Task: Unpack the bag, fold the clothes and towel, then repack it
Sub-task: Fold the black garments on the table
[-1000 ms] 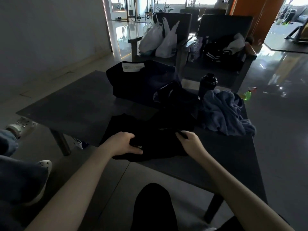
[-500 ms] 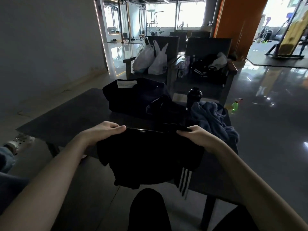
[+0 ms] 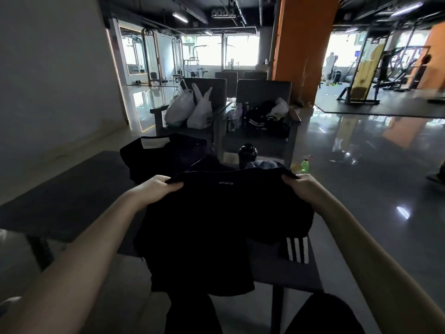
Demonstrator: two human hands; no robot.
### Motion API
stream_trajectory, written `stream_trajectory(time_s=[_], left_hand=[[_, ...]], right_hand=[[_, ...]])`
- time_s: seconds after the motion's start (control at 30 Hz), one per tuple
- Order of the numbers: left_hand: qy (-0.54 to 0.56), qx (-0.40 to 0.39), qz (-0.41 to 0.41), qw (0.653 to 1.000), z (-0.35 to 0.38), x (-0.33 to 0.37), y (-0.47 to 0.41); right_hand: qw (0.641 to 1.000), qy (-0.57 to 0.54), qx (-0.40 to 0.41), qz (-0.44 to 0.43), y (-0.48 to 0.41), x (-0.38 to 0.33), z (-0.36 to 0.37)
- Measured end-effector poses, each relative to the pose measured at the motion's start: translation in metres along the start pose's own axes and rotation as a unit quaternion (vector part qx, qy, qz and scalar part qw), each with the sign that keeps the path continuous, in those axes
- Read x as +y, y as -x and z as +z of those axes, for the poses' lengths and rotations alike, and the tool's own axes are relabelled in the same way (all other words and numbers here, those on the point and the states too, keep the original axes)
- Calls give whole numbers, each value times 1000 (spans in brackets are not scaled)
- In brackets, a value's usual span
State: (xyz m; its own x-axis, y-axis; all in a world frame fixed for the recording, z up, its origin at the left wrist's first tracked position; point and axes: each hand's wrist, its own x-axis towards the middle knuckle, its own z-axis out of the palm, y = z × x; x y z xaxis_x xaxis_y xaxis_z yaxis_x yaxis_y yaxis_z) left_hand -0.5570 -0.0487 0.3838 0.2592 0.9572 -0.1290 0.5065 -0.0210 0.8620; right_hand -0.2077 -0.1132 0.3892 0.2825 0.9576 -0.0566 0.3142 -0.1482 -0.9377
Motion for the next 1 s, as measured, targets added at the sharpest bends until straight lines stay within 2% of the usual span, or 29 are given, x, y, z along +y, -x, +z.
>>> stream_trajectory(time_s=[0.07, 0.17, 0.23, 0.3, 0.4, 0.57, 0.87, 1.0], left_hand=[[-22, -68, -38, 997, 4, 19, 5], [-112, -185, -73, 974, -2, 48, 6], [-164, -216, -71, 960, -5, 63, -2], [-206, -212, -81, 952, -4, 69, -15], [-228, -119, -66, 964, 5, 62, -44], [-221, 17, -27, 975, 28, 40, -84], [-326, 132, -26, 936, 36, 9, -146], [-303, 171, -11, 937, 27, 11, -177]], right_hand=[[998, 36, -31, 38, 4, -9, -20], [991, 81, -79, 77, 5, -20, -52], [989, 85, -83, 90, 0, -25, -67], [990, 112, -31, 84, -10, -26, -72], [982, 159, 61, 76, -32, -16, -66], [977, 159, 130, 49, -66, 23, -48], [966, 132, 223, -2, -124, 56, -19], [952, 134, 273, -33, -154, 52, -19]])
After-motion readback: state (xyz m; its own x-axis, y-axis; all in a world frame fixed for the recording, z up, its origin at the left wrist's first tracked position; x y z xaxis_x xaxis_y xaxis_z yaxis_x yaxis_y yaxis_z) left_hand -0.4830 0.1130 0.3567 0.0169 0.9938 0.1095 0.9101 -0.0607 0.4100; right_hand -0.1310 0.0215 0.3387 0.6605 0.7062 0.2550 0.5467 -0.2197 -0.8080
